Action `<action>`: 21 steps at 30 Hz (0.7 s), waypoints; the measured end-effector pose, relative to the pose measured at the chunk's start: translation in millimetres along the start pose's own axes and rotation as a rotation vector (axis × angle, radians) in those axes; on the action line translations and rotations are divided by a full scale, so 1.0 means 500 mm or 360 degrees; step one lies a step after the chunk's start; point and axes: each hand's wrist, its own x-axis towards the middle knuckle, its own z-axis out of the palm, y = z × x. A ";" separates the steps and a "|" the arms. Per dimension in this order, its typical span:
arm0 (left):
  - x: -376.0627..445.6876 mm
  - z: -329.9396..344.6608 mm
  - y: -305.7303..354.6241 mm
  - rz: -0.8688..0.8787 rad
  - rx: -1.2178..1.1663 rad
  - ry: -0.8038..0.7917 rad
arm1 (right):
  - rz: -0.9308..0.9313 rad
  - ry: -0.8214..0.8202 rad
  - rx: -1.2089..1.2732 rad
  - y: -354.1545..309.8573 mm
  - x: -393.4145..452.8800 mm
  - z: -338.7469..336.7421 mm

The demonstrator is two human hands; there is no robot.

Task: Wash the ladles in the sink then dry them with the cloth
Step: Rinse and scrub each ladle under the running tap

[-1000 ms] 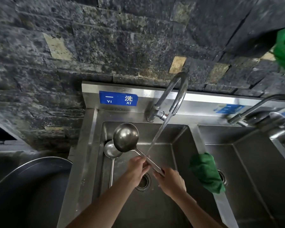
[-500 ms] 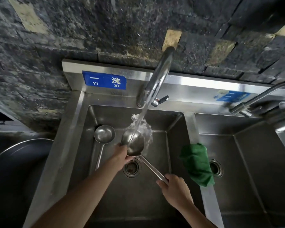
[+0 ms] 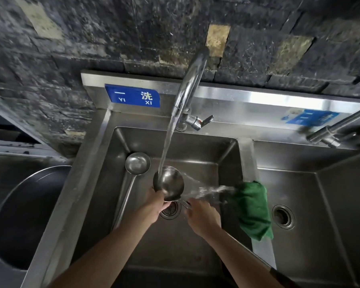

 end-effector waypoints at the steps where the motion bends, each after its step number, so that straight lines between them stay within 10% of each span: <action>1: -0.002 -0.003 0.009 0.0055 0.0045 -0.0010 | -0.0036 -0.0008 0.0021 -0.009 0.011 0.003; 9: 0.002 -0.034 0.036 0.1111 0.1108 -0.0103 | -0.0067 -0.0183 0.0222 -0.067 0.081 0.015; 21: 0.092 -0.016 0.086 0.0944 0.1731 0.0029 | -0.0157 0.0024 0.0331 -0.053 0.043 0.044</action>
